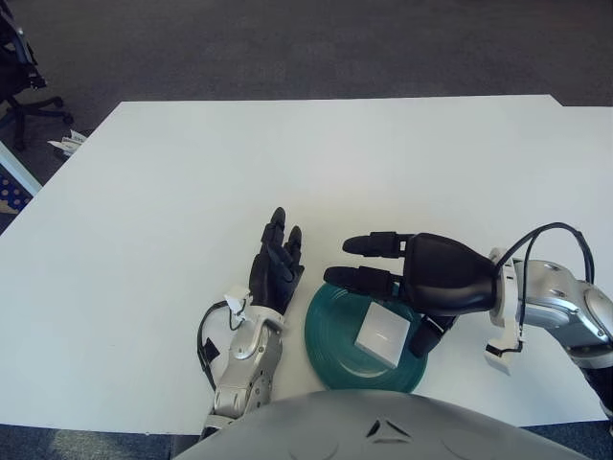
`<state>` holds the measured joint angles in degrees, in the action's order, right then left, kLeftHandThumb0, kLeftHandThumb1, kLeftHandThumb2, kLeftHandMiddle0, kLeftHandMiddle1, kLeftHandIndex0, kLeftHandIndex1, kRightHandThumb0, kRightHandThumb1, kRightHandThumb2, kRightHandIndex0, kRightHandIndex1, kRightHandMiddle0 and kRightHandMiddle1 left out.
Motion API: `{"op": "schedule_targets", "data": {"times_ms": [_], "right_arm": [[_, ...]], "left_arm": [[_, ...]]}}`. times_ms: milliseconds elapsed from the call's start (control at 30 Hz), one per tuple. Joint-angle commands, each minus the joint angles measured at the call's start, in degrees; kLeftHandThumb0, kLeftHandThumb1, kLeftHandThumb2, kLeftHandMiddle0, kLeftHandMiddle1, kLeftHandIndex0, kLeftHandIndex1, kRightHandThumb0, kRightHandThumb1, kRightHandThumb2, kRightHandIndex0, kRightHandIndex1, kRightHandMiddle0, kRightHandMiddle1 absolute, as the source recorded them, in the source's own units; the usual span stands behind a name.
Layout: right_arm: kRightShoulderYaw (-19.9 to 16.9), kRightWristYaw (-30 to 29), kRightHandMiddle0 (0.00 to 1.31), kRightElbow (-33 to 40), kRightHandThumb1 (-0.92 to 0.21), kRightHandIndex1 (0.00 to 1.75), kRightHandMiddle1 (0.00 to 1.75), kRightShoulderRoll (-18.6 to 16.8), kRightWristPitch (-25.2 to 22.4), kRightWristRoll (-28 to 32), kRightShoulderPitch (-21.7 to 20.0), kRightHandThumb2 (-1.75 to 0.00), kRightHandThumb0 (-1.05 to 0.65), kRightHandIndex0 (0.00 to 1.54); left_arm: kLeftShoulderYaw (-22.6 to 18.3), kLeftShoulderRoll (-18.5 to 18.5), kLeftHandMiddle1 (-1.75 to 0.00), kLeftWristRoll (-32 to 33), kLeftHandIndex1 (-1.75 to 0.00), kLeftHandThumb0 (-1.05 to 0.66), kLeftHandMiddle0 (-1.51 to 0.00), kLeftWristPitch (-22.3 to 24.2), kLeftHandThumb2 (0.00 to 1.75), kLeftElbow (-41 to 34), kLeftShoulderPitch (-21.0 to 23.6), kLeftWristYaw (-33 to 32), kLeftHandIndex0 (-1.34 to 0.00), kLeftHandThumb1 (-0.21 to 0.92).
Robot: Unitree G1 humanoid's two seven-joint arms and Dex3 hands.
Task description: Put the charger into the plate.
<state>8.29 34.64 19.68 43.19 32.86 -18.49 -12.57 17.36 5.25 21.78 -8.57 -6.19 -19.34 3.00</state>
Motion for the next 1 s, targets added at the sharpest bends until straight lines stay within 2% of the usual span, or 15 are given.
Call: {"op": "schedule_targets", "data": {"times_ms": [0,100,167,200,267,300,333,500,700,867,967], "right_arm": [[-3.09,1.1,0.02,0.83,-0.92,0.03,0.01,-2.05,-13.55,5.01,1.94,-0.9,-1.03,0.06],[-4.92,0.15,0.04,-0.38,-0.92,0.04,0.03,-3.91,-22.42,6.15,1.93,-0.88,-1.03,0.1],[-5.96,-2.47,0.07,-5.39,-0.92,0.04,0.04,-6.91,-26.47,7.54,1.56,-0.86,-1.04,0.12],[-7.4,-4.61,0.08,-9.73,-0.92,0.04,0.05,-9.83,-27.6,10.54,1.9,-0.85,-1.04,0.13],[-10.51,-7.41,0.05,-14.57,-0.92,0.03,0.18,-14.91,-29.51,16.94,3.41,-0.83,-1.05,0.15],[-11.93,-8.41,0.03,-15.8,-0.92,0.02,0.31,-17.03,-30.51,19.88,4.27,-0.82,-1.05,0.18],[-12.68,-8.85,0.02,-16.11,-0.92,0.02,0.39,-18.1,-31.19,21.48,4.76,-0.81,-1.05,0.2],[-16.73,-15.86,0.0,-10.13,-0.92,0.02,0.67,-25.71,-38.53,28.28,11.35,-0.81,-1.04,0.28],[-18.35,-21.86,0.02,-5.46,-0.92,0.04,0.8,-32.1,-41.29,30.63,19.63,-0.83,-1.01,0.37],[-18.29,-25.38,0.03,-5.63,-0.92,0.04,0.83,-35.2,-42.95,30.1,21.94,-0.85,-1.01,0.38],[-18.12,-26.55,0.03,-6.23,-0.92,0.02,0.84,-35.84,-43.83,29.72,22.25,-0.86,-1.01,0.36]], "left_arm": [[-2.13,1.0,0.0,-3.59,-0.25,-1.02,-0.08,-3.4,1.12,4.1,0.1,-0.24,0.0,0.92],[-4.02,1.44,0.0,-3.8,-0.25,-1.03,-0.08,-7.16,1.11,10.13,1.83,1.39,0.0,0.92],[-4.96,1.87,0.0,-2.98,-0.25,-1.04,-0.07,-9.17,1.1,12.0,2.36,2.64,0.0,0.92],[-5.04,2.07,0.0,-2.63,-0.25,-1.04,-0.07,-10.13,1.1,12.14,2.17,3.29,0.0,0.92],[-4.91,2.19,0.0,-2.55,-0.25,-1.04,-0.06,-11.38,1.09,11.76,1.63,4.08,0.0,0.92],[-4.86,2.14,0.0,-2.59,-0.26,-1.05,-0.06,-11.88,1.09,11.58,1.39,4.38,0.0,0.92],[-4.88,2.12,0.0,-2.65,-0.26,-1.05,-0.06,-12.24,1.09,11.58,1.29,4.6,0.0,0.92],[-5.01,1.7,-0.01,-3.35,-0.29,-1.05,-0.07,-13.83,1.07,11.17,0.42,5.41,0.0,0.92],[-6.56,1.03,-0.02,-5.36,-0.5,-1.03,-0.15,-17.5,1.05,12.45,0.18,6.03,0.0,0.92],[-7.63,1.14,-0.03,-7.42,-0.61,-1.02,-0.21,-19.71,1.05,12.8,-0.71,5.16,0.0,0.92],[-8.29,1.6,-0.03,-7.34,-0.66,-1.02,-0.23,-19.62,1.05,12.53,-1.29,4.88,0.0,0.92]]}}
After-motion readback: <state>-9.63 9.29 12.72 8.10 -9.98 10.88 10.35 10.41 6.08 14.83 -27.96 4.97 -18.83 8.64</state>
